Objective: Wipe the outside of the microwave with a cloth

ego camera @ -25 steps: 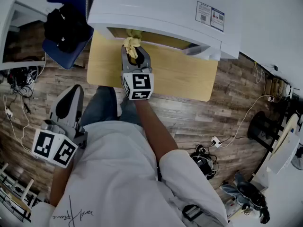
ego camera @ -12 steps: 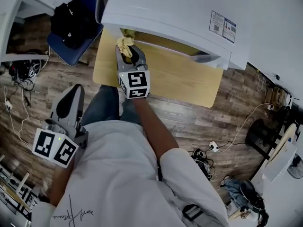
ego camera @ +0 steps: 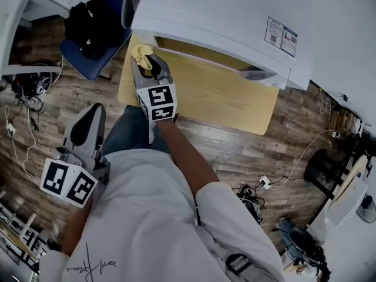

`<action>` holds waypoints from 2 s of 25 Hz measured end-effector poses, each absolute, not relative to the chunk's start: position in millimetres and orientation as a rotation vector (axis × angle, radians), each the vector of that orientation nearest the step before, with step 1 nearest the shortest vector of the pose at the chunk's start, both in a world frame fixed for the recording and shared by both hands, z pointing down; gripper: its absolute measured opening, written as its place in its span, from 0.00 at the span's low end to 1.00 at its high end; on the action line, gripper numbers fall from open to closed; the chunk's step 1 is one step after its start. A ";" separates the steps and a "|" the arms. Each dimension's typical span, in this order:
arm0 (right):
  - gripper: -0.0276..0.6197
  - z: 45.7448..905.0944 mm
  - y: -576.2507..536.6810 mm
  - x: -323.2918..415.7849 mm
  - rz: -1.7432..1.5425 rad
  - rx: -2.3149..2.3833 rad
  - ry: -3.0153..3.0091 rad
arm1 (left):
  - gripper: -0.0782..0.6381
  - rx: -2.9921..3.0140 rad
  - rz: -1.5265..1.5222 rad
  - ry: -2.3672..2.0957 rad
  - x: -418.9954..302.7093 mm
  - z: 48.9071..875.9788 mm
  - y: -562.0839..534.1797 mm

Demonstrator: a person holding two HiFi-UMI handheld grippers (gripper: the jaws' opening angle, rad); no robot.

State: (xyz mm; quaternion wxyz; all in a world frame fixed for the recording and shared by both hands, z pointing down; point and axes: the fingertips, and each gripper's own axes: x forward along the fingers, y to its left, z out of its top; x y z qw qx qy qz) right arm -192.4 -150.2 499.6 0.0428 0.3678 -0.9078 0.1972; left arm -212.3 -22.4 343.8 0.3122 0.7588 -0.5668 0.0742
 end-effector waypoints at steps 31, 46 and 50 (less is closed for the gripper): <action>0.22 480.4 -111.6 124.3 0.554 1.774 -2.455 | 0.10 2.168 0.188 -1.302 -118.6 339.3 -21.3; 0.22 532.8 -148.6 247.2 0.566 1.967 -2.139 | 0.10 2.193 0.264 -1.285 -109.8 339.7 -22.4; 0.22 534.3 -152.9 243.3 0.550 1.931 -2.131 | 0.10 2.189 0.264 -1.288 -111.3 339.6 -21.1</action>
